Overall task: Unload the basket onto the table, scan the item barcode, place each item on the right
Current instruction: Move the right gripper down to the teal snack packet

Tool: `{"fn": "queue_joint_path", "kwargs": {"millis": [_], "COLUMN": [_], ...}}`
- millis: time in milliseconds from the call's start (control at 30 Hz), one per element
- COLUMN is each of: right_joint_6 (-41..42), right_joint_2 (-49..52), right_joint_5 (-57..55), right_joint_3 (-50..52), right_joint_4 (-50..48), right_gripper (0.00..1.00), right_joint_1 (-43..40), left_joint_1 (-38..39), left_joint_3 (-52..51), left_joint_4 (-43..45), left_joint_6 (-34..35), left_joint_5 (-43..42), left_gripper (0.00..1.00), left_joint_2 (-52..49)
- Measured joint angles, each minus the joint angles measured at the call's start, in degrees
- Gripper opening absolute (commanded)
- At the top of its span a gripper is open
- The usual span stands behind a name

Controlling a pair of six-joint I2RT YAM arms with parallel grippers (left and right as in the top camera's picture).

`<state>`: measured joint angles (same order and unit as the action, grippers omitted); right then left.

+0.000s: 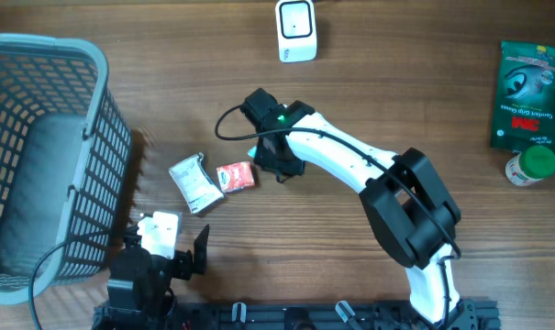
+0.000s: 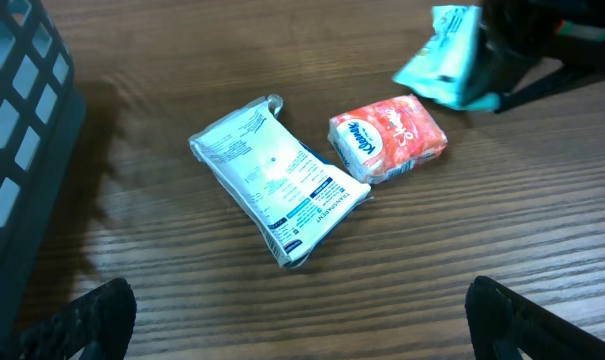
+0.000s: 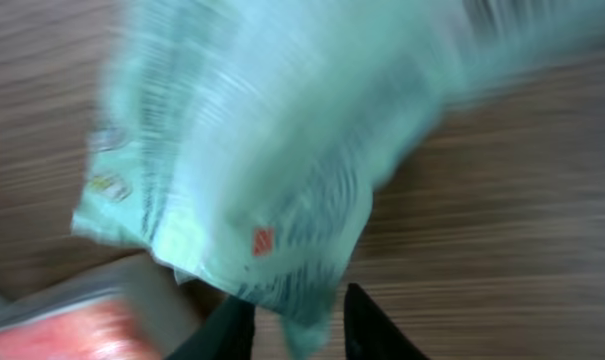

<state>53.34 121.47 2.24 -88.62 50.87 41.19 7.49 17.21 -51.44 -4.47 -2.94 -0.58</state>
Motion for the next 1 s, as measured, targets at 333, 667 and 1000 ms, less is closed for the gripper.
{"fn": "queue_joint_path", "kwargs": {"millis": [333,667,1000], "right_joint_6": [2.49,-9.51,7.23], "right_joint_2": [0.13,-10.6,-10.6], "right_joint_5": [-21.0,-10.05,2.01], "right_joint_3": [0.04,0.17,1.46], "right_joint_4": [21.51,12.98,5.35], "right_gripper": [0.81,1.0,1.0], "right_joint_1": [-0.04,-0.13,-3.04], "left_joint_1": [0.0,0.0,0.0], "left_joint_3": [0.0,0.0,0.0], "left_joint_4": [0.0,0.0,0.0], "left_joint_6": [0.0,0.0,-0.02], "left_joint_5": [-0.02,-0.02,-0.02], "left_gripper": [1.0,1.0,1.0], "left_joint_2": [0.0,0.0,0.0]}}
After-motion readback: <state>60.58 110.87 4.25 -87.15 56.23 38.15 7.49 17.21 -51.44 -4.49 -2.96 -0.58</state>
